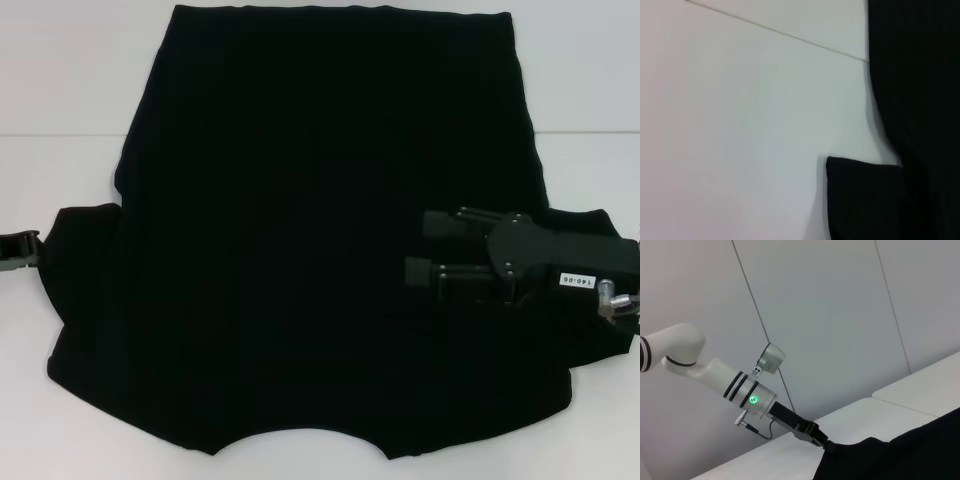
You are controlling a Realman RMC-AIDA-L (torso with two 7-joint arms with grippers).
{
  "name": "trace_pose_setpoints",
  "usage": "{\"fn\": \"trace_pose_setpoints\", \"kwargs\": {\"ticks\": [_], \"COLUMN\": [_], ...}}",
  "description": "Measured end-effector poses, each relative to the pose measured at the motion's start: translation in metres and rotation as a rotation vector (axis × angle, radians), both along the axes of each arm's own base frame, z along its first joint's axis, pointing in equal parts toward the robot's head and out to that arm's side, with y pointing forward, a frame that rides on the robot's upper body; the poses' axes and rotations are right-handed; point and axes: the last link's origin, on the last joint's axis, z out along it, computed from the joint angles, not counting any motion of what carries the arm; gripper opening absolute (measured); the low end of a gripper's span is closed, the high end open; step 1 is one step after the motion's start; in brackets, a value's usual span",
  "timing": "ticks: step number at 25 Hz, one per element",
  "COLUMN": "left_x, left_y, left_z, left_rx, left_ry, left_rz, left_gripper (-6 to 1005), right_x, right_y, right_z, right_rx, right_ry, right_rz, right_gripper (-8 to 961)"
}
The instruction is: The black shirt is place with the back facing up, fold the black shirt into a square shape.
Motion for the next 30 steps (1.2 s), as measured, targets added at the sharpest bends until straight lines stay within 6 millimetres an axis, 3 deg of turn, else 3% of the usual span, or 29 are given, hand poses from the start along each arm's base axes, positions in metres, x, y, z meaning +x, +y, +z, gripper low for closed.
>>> {"fn": "trace_pose_setpoints", "kwargs": {"ticks": [11, 30], "left_x": [-0.007, 0.001], "left_y": [0.004, 0.027], "left_z": [0.016, 0.030], "left_rx": [0.049, 0.123], "left_ry": [0.075, 0.188], "left_rz": [-0.032, -0.099], "left_gripper": [6, 5], "right_x": [0.002, 0.001], "right_y": [-0.001, -0.004], "right_z": [-0.004, -0.011], "right_rx": [0.015, 0.006], "right_ry": [0.037, 0.070], "right_rz": [-0.032, -0.052], "right_gripper": [912, 912]}}
